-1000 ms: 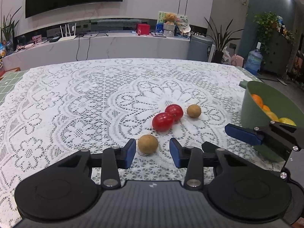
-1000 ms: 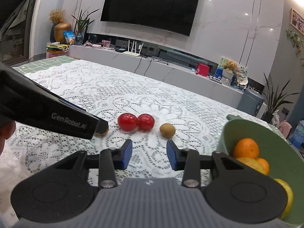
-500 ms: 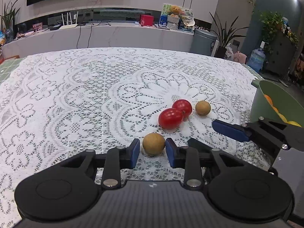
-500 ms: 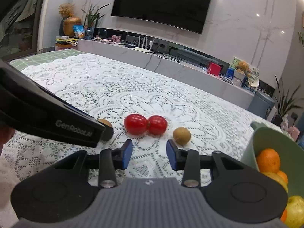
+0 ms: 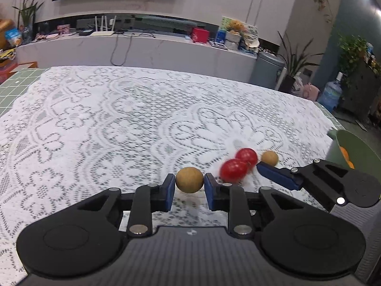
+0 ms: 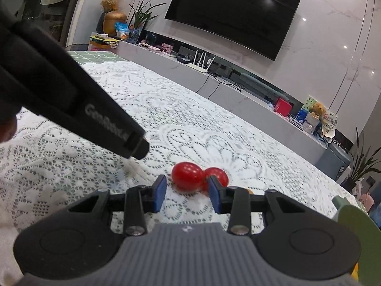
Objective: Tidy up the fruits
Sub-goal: 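Grasp a brown kiwi with the left tool while the right tool grasps a red plum, then close the right tool firmly on the red plum and lift it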
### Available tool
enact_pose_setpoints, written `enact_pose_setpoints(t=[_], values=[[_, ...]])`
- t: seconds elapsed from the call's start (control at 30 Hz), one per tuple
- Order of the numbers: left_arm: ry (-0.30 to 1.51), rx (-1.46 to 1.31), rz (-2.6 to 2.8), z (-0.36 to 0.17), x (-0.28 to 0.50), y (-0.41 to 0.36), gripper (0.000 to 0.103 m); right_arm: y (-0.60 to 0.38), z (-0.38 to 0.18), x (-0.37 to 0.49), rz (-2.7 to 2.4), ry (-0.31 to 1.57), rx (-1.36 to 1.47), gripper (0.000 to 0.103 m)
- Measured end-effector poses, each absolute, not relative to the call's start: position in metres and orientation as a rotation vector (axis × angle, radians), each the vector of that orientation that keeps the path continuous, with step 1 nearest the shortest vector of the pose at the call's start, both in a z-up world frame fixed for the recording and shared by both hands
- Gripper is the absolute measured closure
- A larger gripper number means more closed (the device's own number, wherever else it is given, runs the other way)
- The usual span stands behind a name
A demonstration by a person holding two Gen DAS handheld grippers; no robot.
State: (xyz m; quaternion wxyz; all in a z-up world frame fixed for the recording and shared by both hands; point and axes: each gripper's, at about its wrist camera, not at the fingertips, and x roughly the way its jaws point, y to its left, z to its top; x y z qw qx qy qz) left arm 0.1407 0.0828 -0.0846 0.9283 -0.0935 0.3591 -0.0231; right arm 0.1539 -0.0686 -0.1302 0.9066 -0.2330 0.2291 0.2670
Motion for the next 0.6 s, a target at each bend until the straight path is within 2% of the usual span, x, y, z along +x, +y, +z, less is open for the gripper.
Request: enact_pose_setpoints(t=[0.6], values=[[0.769, -0.174, -0.019, -0.093, 0.142, 0.088, 0.073, -0.055, -0.136, 0.169, 0.538, 0.484, -0.492, 0.066]])
